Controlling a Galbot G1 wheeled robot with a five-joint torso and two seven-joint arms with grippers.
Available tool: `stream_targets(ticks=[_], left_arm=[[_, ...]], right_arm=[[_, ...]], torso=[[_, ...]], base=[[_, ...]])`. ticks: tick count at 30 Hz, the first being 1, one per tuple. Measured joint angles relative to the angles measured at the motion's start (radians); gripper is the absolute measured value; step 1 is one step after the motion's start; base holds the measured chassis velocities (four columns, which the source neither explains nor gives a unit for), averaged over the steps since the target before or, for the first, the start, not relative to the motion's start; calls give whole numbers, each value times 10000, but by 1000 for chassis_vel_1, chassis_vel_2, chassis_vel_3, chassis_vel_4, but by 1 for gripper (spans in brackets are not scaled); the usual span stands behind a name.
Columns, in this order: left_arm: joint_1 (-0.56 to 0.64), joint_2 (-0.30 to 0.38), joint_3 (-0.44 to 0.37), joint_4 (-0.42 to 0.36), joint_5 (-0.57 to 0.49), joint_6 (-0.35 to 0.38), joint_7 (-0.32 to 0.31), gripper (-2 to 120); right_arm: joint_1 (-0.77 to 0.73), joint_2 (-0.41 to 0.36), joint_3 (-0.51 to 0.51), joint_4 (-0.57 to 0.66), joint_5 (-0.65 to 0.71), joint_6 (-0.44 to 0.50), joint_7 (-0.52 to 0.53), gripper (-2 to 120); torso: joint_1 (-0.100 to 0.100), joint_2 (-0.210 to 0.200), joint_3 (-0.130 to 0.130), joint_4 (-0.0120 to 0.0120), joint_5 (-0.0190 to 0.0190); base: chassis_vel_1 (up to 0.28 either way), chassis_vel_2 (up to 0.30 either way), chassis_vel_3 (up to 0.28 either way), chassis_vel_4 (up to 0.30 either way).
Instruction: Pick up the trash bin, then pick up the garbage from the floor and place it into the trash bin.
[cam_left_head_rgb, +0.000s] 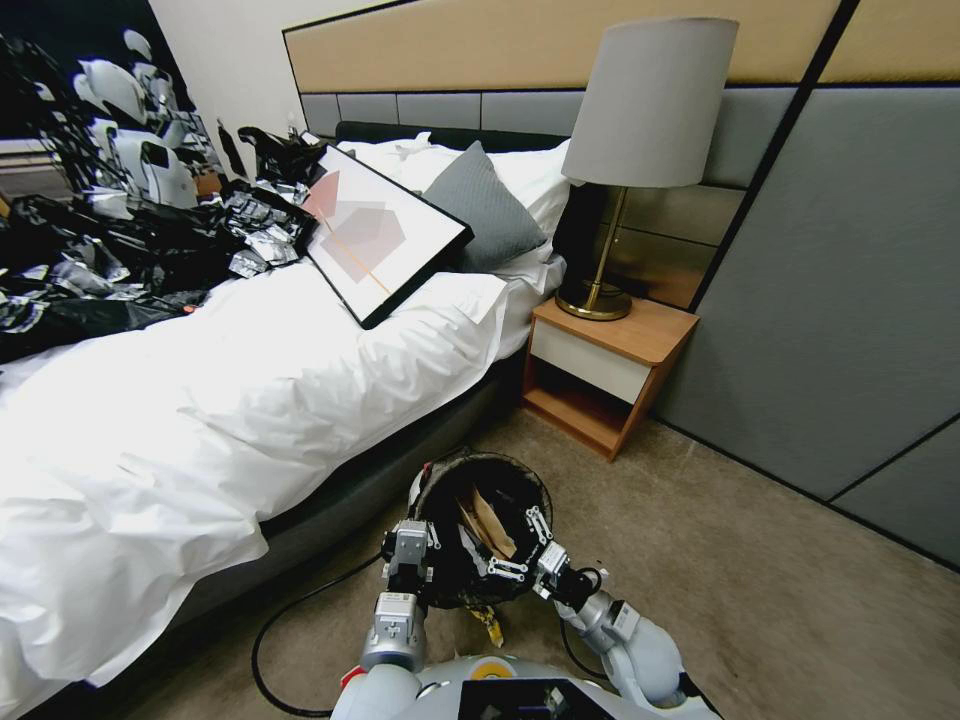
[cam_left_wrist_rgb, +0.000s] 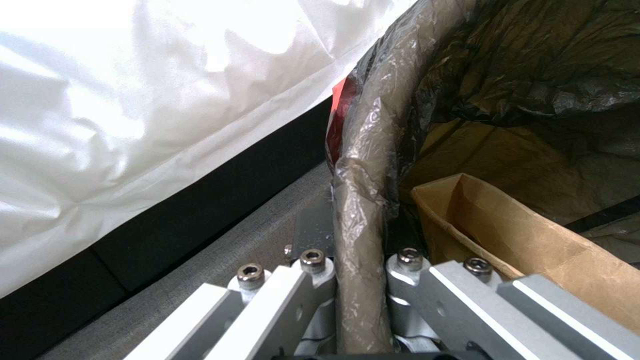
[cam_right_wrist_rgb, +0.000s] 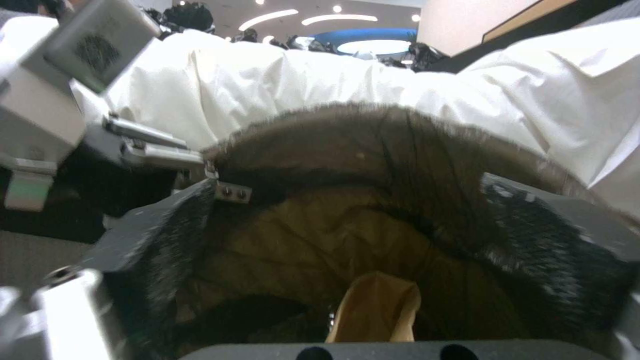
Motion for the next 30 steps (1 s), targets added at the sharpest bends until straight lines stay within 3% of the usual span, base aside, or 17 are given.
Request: stream_targets(ticks=[5, 7, 8, 10, 12, 13, 15, 16, 19, 23, 30], left_arm=[[21, 14, -18, -24, -13, 0, -8, 1], [30, 23, -40, -50, -22, 0, -12, 1], [30, 23, -40, -50, -22, 0, -12, 1], [31, 18, -49, -54, -25, -1, -16, 1], [30, 18, -49, -54, -26, 0, -16, 1], [30, 12, -48, -54, -29, 0, -20, 1], [35, 8, -54, -62, -32, 0, -26, 1], [35, 8, -54, -62, -32, 0, -26, 1], [49, 15, -88, -116, -71, 0, -41, 1], [60, 17, -92, -134, -114, 1, -45, 1], [83, -21, -85, -162, -209, 2, -63, 1]], right_arm=[[-227, 35, 46, 692, -107, 56, 566, 111], [-511, 128, 56, 1384, -445, 7, 1753, 114], [-511, 128, 56, 1384, -445, 7, 1753, 114], [-1030, 326, -28, 2318, -931, -670, 3782, 114], [-1107, 393, -32, 2463, -1075, -757, 4163, 114], [-1310, 680, 111, 2791, -1588, -881, 5038, 114], [-1526, 900, 241, 2999, -1960, -1030, 5787, 113], [-1526, 900, 241, 2999, -1960, -1030, 5787, 113], [-2002, 1254, 453, 3155, -2138, -1512, 7471, 108], [-2141, 1376, 758, 2833, -2190, -1518, 8209, 102], [-2028, 1444, 929, 2584, -2042, -1444, 8288, 100]], torso=[[0, 0, 0, 1, 0], [0, 0, 0, 1, 1], [0, 0, 0, 1, 1], [0, 1, 0, -1, -4], [0, 0, 0, -3, -2], [0, 0, 0, -1, -1], [0, 0, 0, 1, -1], [0, 0, 0, 1, -1], [0, 1, 0, -1, 0], [0, 0, 0, 0, 2], [0, 1, 0, 1, 1]], base=[[0, 0, 0, 0], [0, 0, 0, 0], [0, 0, 0, 0], [0, 0, 0, 0], [0, 0, 0, 0], [0, 0, 0, 0], [0, 0, 0, 0], [0, 0, 0, 0], [0, 0, 0, 0], [0, 0, 0, 0], [0, 0, 0, 0]])
